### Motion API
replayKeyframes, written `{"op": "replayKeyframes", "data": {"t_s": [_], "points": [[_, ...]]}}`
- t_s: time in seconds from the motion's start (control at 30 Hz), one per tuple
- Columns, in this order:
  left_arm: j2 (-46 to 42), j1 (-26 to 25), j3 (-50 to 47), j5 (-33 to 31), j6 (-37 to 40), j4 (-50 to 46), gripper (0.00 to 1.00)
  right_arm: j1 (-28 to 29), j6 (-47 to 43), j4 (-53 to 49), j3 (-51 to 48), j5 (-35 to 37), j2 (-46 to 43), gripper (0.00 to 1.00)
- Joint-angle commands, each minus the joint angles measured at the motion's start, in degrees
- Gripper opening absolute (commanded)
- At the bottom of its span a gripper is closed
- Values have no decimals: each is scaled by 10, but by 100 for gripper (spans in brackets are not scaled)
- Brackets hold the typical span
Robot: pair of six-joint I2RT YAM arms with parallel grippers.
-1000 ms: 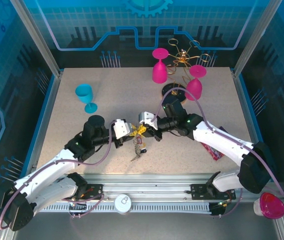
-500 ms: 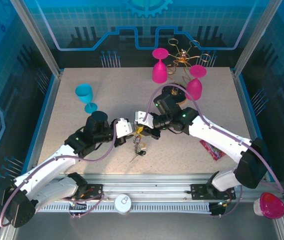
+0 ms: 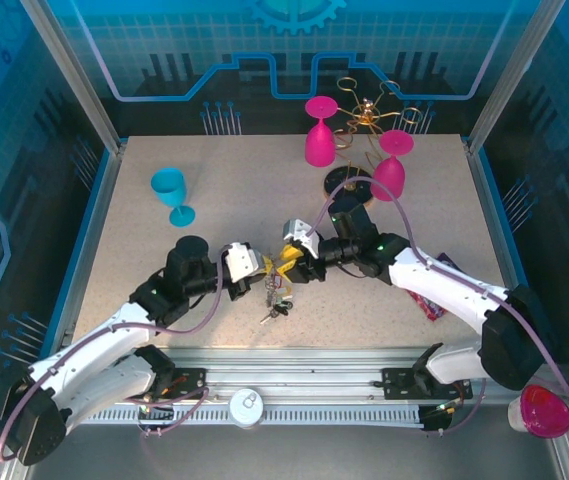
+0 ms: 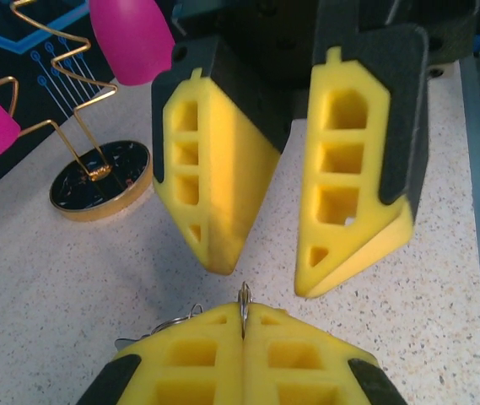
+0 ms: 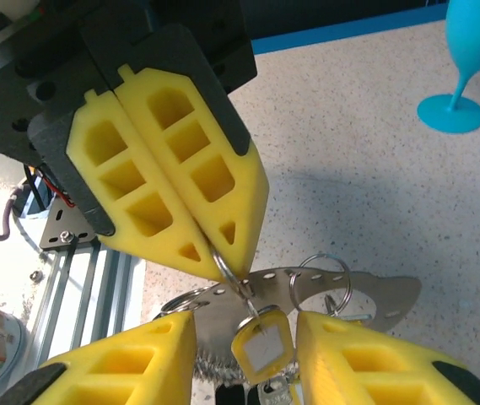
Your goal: Put the keys on the keyring
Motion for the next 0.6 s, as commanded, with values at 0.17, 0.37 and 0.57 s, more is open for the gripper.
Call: {"op": "replayKeyframes", "data": {"t_s": [0.17, 0.37, 0.57], "points": [[-18, 7, -11, 29, -15, 54, 0, -6, 6, 27, 1, -29, 12, 18], [-23, 11, -17, 28, -23, 72, 0, -9, -1, 13, -1, -31, 9, 3], [-27, 15, -19, 33, -52, 103, 0, -11, 5, 25, -5, -34, 19, 0]]}}
